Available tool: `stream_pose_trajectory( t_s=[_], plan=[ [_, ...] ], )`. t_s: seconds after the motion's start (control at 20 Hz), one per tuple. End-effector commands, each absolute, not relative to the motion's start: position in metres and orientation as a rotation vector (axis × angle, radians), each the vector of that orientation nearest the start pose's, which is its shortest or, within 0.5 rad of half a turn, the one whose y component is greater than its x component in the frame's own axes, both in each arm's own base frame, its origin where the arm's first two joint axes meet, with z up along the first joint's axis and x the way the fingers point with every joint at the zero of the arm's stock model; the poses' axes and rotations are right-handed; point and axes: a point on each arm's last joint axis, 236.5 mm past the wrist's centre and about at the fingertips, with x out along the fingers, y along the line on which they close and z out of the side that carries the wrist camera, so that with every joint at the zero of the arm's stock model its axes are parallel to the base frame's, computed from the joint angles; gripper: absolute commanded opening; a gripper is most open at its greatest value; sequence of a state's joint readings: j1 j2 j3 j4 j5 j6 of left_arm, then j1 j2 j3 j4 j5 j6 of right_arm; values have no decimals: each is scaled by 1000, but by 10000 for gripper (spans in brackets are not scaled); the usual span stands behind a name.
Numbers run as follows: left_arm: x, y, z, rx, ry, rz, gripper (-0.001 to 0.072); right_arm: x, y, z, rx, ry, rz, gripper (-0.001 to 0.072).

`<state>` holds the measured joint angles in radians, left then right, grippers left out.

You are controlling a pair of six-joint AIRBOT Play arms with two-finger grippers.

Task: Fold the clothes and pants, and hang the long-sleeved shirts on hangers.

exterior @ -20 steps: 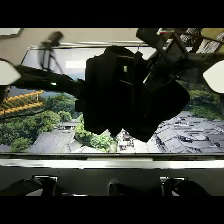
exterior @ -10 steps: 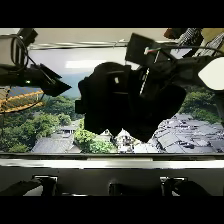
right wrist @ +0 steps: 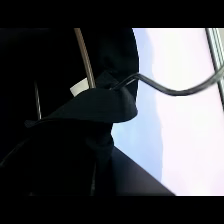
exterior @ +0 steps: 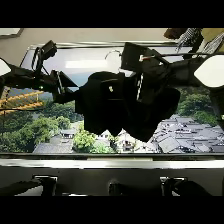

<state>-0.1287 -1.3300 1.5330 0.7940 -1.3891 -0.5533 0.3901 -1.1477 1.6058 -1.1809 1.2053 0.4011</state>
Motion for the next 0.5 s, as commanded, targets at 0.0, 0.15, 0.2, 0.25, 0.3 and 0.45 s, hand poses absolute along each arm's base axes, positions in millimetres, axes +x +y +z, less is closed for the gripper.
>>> stream_pose_trajectory(
  t_s=[0.0,0.15,0.2,0.25,0.3,0.45],
  plan=[
    [370,-222,165,355,669,-1232,592,352,239,246,-937,319,1056,24],
    [368,-225,155,349,700,-1254,496,360,240,247,-935,303,1034,24],
    [368,-224,152,349,709,-1253,440,364,241,250,-938,284,1022,23],
    [369,-224,151,346,713,-1255,380,367,241,254,-937,268,1010,23],
    [369,-224,150,346,714,-1255,295,368,241,254,-936,264,1007,23],
    [369,-224,150,345,715,-1256,20,365,243,254,-929,267,1018,24]
  ],
)
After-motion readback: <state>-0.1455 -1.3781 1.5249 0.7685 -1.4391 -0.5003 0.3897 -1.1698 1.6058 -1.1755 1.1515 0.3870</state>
